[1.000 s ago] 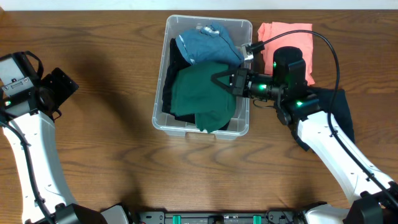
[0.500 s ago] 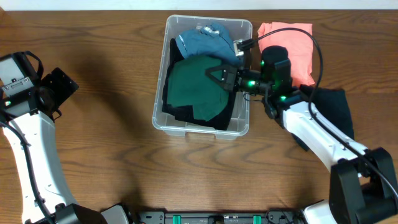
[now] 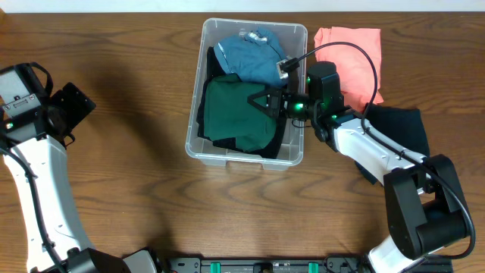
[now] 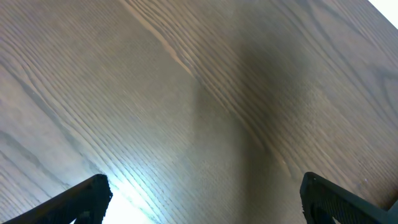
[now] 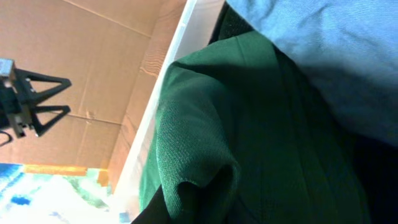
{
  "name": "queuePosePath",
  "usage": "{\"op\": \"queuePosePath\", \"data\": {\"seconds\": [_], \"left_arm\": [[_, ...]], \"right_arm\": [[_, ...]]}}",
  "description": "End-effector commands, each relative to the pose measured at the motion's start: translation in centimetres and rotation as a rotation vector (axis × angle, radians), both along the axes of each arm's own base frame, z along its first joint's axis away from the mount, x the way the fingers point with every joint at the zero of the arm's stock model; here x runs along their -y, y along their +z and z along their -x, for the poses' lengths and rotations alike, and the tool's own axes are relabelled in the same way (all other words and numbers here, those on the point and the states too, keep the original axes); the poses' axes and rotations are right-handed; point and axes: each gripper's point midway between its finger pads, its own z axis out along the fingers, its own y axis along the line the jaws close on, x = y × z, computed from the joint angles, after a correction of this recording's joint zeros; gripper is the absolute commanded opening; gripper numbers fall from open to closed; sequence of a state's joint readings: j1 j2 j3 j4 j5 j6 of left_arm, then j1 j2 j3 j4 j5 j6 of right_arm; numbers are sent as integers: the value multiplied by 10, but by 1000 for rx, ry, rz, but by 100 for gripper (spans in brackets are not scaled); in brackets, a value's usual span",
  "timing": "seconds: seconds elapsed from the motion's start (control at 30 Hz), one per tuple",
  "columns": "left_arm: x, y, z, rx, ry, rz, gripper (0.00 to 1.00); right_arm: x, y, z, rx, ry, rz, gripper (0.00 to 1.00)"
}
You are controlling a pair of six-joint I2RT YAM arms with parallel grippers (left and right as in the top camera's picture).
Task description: Pack container
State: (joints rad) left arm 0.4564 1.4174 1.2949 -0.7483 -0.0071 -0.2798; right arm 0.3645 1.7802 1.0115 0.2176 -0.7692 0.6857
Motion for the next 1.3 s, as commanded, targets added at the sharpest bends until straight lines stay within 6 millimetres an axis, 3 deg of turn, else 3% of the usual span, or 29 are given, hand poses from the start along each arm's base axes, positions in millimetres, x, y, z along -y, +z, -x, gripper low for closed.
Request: {"op": "queuePosePath", "data": {"seconds": [0.0, 0.07, 0.17, 0.23, 0.27, 0.4, 0.5, 0.6, 0.7, 0.83, 0.93, 1.1, 1.27], "left_arm": [[-3, 8, 1, 12, -6, -22, 98], [-3, 8, 1, 12, -6, -22, 98], [-3, 8, 1, 12, -5, -22, 98], [-3, 8, 1, 12, -6, -22, 98], [-3, 8, 1, 12, -6, -22, 98], [-3, 8, 1, 12, -6, -22, 98], [-3, 8, 1, 12, -6, -22, 98], [-3, 8, 1, 12, -5, -22, 98], [-3, 8, 1, 12, -6, -22, 98], [-3, 8, 1, 12, -6, -22, 98], [-3, 8, 1, 12, -6, -22, 98], [-3, 8, 1, 12, -6, -22, 98], [-3, 8, 1, 12, -6, -22, 98]], "right_arm": [[12, -8, -8, 33, -30, 54, 3], [20, -9, -11, 27, -44, 57, 14], [30, -6, -16, 46, -42, 50, 56], [38, -3, -20, 67, -51, 54, 90], [42, -1, -22, 85, -57, 58, 99], [60, 13, -32, 133, -94, 54, 99], [67, 30, -35, 178, -106, 40, 98], [66, 64, -30, 272, -73, -11, 90], [66, 98, -26, 373, -76, -35, 88], [68, 130, -15, 446, -80, -49, 84], [62, 123, -4, 382, -58, -36, 59], [53, 63, 17, 207, -18, 120, 5], [33, 51, 33, 256, 103, 150, 1]]}}
